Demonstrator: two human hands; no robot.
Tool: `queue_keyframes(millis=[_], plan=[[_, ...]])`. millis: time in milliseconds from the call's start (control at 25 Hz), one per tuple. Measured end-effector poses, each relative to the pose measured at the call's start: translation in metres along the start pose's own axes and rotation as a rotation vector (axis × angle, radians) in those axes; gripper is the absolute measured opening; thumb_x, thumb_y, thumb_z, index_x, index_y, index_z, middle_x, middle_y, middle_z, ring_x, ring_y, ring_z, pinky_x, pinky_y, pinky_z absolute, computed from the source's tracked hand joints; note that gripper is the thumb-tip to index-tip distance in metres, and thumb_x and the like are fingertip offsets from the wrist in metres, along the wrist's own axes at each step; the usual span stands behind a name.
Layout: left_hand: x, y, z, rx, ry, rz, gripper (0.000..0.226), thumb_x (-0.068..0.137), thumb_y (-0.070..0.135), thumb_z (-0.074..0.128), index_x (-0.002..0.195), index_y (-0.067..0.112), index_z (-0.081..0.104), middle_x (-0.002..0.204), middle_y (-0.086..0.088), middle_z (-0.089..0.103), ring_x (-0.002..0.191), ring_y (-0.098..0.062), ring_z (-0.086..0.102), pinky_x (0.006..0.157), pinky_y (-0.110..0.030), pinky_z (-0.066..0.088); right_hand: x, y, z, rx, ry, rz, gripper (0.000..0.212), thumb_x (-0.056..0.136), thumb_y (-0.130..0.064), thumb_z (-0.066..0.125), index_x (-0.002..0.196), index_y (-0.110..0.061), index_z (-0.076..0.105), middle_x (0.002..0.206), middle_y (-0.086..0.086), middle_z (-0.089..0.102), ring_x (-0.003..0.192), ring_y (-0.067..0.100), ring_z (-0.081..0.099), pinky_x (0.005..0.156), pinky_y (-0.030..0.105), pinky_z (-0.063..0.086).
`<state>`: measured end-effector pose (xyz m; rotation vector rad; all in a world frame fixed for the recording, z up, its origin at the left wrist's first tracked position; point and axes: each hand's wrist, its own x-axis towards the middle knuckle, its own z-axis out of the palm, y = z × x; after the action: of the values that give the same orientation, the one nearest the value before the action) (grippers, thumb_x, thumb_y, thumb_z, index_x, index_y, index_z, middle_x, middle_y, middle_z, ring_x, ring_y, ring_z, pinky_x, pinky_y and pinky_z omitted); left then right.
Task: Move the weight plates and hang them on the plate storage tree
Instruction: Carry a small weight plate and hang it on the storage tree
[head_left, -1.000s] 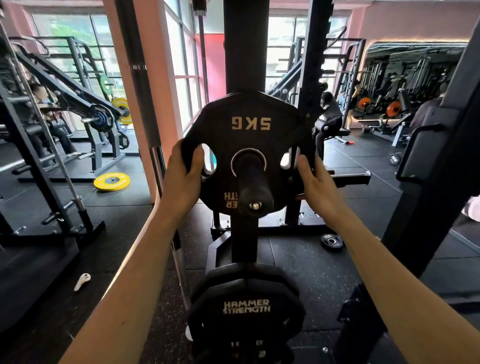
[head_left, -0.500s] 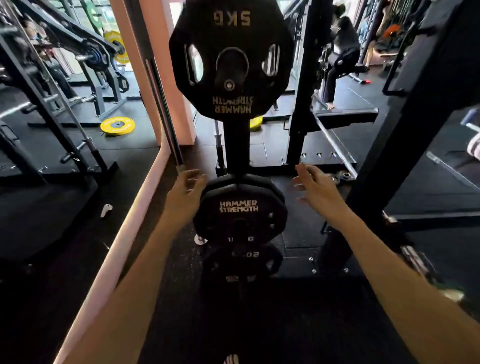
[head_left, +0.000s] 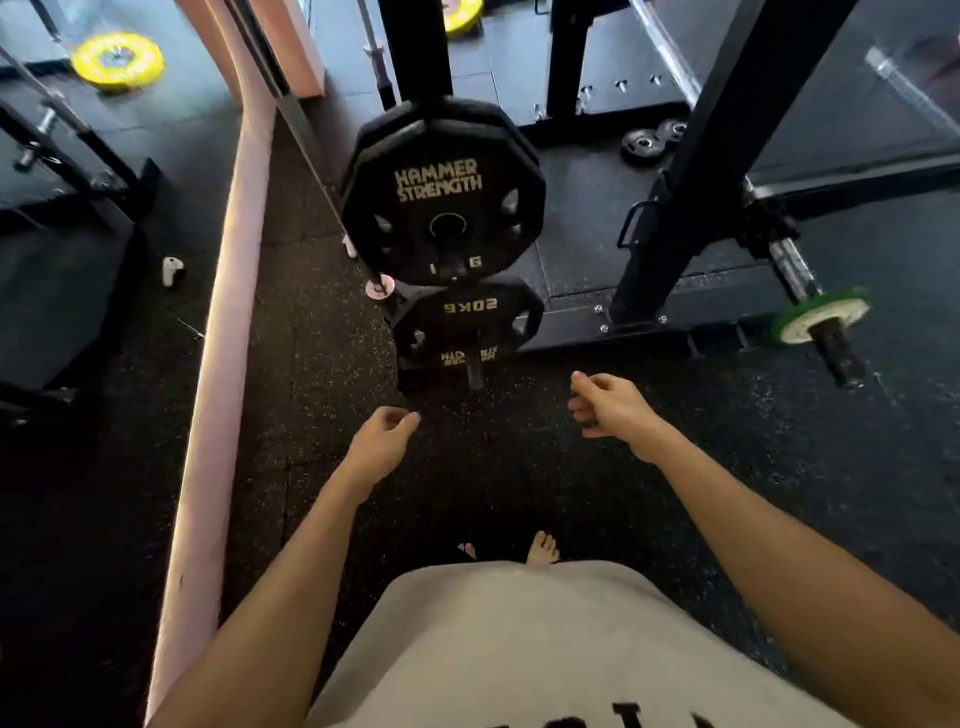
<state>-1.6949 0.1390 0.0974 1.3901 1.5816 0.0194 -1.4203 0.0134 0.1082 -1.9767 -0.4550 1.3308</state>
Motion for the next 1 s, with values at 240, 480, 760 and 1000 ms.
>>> queue_keyframes(millis=[240,480,760,1000], plan=[[-0.011,-0.123,0.034,0.473,-0.358,-0.078,0.026,0.097,0.038,0.055,0.109,0.015,0.057,0.101,-0.007,0.064,0.081,-0.019,0.059,0.071,-0.032,0.048,-0.047,0.136,0.048,-0.029,0.037,0.340,0.030,0.100,-0.035,0.050,0.112,-0.011,0.060,0.099,0.009,0.066,0.086,0.021,0.063,0.068,0.034,0.054],[-0.015,-0.185,0.047,0.799,-0.580,-0.009,0.030,0.097,0.038,0.054,0.111,0.011,0.059,0.112,-0.011,0.065,0.094,-0.023,0.058,0.078,-0.029,0.045,-0.126,0.239,0.078,-0.054,0.136,0.561,0.021,0.099,-0.032,0.053,0.102,-0.013,0.058,0.084,0.007,0.062,0.066,0.019,0.056,0.053,0.026,0.045],[-0.008,-0.146,0.085,1.077,-0.661,0.117,0.035,0.097,0.039,0.052,0.117,0.011,0.059,0.108,-0.013,0.064,0.096,-0.030,0.065,0.067,-0.030,0.049,-0.217,0.328,0.080,0.402,0.502,0.654,0.023,0.100,-0.028,0.052,0.081,-0.016,0.056,0.080,0.008,0.062,0.059,0.017,0.053,0.054,0.024,0.042],[-0.055,-0.077,0.186,1.235,-0.664,0.294,0.028,0.099,0.037,0.048,0.118,0.017,0.054,0.098,-0.007,0.063,0.084,-0.020,0.060,0.069,-0.033,0.048,-0.274,0.413,0.082,0.493,0.597,0.724,0.022,0.093,-0.030,0.059,0.086,-0.011,0.067,0.099,0.016,0.070,0.090,0.029,0.064,0.073,0.031,0.042]])
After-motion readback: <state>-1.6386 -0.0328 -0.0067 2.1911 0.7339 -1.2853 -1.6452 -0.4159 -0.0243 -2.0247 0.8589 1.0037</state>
